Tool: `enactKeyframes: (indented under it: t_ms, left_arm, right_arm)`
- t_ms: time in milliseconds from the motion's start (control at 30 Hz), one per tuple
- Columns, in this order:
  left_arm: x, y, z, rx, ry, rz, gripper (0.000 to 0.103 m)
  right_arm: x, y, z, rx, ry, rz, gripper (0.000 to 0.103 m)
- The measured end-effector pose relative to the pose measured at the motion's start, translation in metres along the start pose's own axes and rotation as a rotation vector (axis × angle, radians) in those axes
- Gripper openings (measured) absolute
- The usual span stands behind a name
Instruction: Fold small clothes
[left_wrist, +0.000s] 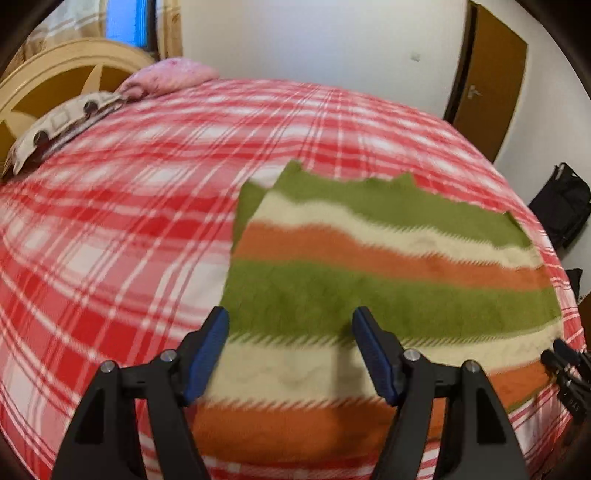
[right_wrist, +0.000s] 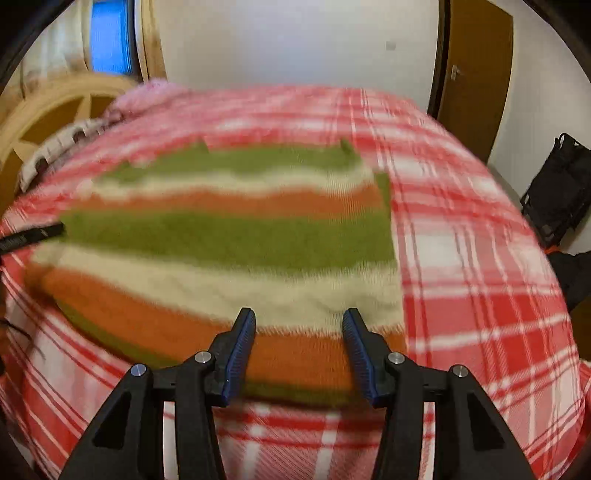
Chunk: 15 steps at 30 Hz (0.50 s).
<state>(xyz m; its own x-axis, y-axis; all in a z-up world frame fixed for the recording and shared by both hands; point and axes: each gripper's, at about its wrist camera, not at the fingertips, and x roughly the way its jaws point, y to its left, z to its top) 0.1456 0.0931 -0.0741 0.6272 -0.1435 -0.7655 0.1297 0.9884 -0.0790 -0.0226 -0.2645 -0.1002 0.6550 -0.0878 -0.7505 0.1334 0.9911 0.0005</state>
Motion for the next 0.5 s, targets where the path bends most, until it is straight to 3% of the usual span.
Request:
enactKeyframes:
  t_ms: [100, 500]
  left_arm:
    - [0.01, 0.011, -0.012, -0.053, 0.057, -0.004, 0.072]
    - [-0.011, 0.022, -0.038, -0.043, 0.037, -0.009, 0.073]
  right_arm:
    - [-0.003, -0.001, -0.002, 0.02, 0.018, -0.003, 0.051]
    - [-0.014, 0.006, -0.016, -0.018, 0.017, -0.021, 0.051]
